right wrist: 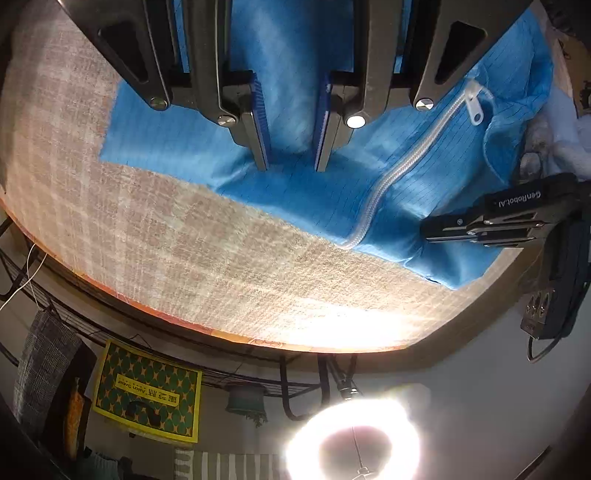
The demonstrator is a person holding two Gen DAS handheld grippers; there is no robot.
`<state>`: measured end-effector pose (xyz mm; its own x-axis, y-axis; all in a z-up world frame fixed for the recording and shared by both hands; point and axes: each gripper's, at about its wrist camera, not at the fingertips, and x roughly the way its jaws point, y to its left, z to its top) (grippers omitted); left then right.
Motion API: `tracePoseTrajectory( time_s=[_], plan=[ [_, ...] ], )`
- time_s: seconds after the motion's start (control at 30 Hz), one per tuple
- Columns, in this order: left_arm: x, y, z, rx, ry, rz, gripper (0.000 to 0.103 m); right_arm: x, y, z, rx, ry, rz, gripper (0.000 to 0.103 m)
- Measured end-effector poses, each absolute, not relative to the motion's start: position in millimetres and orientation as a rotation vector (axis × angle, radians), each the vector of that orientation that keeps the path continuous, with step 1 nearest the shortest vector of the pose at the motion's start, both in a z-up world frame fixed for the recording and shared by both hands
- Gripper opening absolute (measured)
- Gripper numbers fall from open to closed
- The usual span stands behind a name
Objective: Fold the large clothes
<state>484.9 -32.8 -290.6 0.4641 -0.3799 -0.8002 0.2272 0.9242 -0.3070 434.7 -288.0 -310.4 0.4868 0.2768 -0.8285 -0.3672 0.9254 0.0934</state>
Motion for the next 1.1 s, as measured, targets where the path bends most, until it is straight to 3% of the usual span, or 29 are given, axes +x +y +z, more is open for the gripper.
tracePoseTrajectory(
  time_s=[0.2,0.4,0.5,0.57,0.6,0.63,0.67,0.83,1.1],
  plan=[
    [459.2,16.5,-279.9,-0.227,1.022,-0.3,0.002,399.9,-356.0,-304.0,0.115,1.004,0.371,0.025],
    [417.5,69.0,-274.2,-0.232,1.032,-0.231,0.004,344.6,-399.8,-312.4,0.118,1.062,0.286,0.03],
    [400.8,100.4,-269.3,-0.366,1.023,-0.222,0.016,319.3,-423.0,-306.0,0.229,1.047,0.3,0.033],
    [391.5,118.5,-268.5,-0.497,1.019,-0.263,0.027,307.2,-433.5,-299.2,0.295,1.019,0.324,0.045],
    [389.2,123.6,-269.0,-0.545,1.02,-0.282,0.033,301.7,-437.7,-297.2,0.328,1.004,0.332,0.061],
    [387.7,128.0,-270.2,-0.594,1.02,-0.306,0.043,298.8,-439.8,-296.6,0.358,0.995,0.342,0.066],
    [386.8,131.9,-273.5,-0.652,1.026,-0.332,0.048,296.6,-442.1,-297.0,0.4,0.992,0.368,0.066],
    [398.0,133.9,-297.3,-0.855,1.098,-0.395,0.048,302.2,-444.8,-311.3,0.557,1.015,0.426,0.061],
    [411.8,120.2,-318.8,-0.891,1.153,-0.474,0.048,315.5,-444.4,-339.5,0.726,1.038,0.481,0.059]
  ],
)
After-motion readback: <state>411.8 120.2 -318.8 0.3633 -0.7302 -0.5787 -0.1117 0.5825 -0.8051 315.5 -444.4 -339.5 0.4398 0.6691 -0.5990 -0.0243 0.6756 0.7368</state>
